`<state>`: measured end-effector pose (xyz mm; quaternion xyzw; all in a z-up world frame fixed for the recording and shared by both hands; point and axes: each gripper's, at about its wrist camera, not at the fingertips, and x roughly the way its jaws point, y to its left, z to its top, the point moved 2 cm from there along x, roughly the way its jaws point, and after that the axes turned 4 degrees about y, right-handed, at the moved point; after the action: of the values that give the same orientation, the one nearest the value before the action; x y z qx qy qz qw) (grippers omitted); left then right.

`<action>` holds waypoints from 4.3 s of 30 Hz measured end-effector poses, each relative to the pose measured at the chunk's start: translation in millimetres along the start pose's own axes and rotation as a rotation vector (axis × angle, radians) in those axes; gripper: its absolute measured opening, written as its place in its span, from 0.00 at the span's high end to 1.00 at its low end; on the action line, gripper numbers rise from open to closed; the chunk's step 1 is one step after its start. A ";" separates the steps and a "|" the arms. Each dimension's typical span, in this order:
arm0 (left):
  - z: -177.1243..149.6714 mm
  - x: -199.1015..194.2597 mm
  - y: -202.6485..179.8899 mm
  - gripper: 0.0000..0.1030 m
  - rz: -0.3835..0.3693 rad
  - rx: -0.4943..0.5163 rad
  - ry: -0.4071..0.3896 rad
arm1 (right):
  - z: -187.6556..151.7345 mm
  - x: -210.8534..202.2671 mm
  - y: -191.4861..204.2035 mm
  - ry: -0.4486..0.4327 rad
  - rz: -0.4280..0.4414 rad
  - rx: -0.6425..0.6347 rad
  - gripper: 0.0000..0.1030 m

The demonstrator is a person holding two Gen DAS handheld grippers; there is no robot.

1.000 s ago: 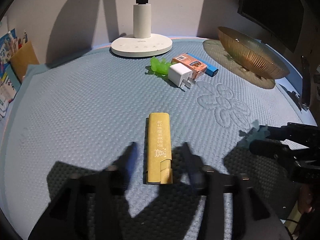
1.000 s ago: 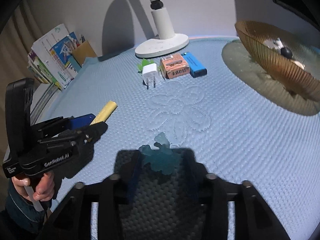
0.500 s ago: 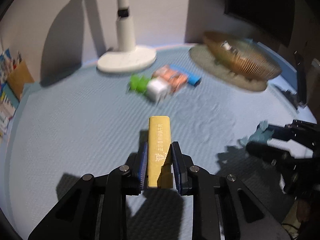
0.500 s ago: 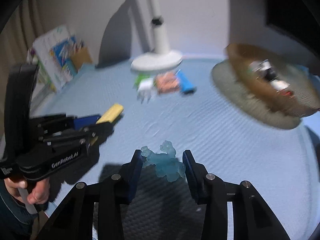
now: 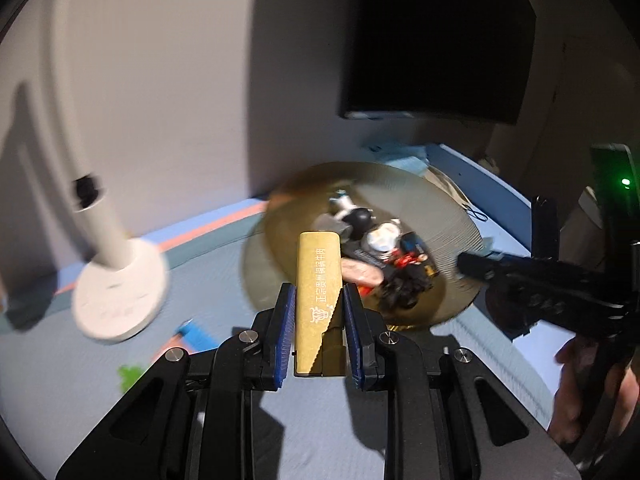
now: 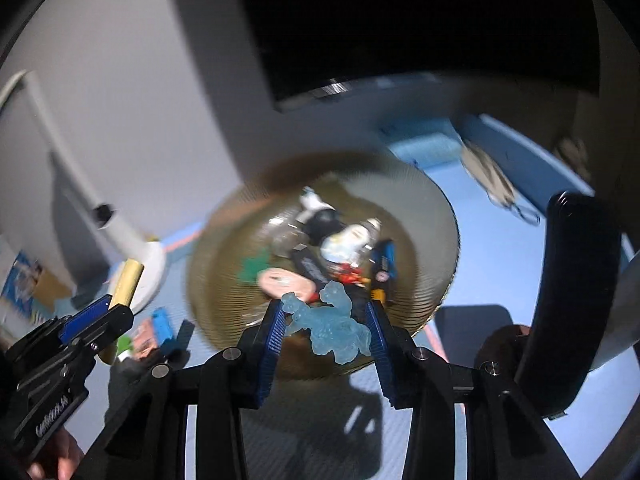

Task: Organize rigid objects
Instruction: 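Carry the yellow stick and blue crystal into the amber bowl and release both, then move both open tools toward the green figure, white plug and pink box, then grasp the white plug with the left tool while the right tool grasps the blue lighter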

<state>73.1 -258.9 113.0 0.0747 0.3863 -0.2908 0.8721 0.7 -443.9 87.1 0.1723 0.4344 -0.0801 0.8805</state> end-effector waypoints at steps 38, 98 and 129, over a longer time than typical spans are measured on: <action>-200.6 -73.7 191.0 0.22 0.388 -0.450 0.008 | -142.6 52.5 162.6 0.043 0.107 -0.422 0.20; -117.6 20.7 153.0 0.66 0.195 -0.289 0.102 | -81.0 124.3 201.9 0.114 0.124 -0.564 0.61; -177.7 -29.2 110.2 0.60 0.141 -0.111 0.145 | -154.1 54.1 181.4 0.124 0.161 -0.526 0.53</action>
<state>7.7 -92.4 0.9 0.0739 0.4576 -0.2006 0.8631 -27.2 -217.7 -0.1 -0.0235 0.4783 0.1162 0.8702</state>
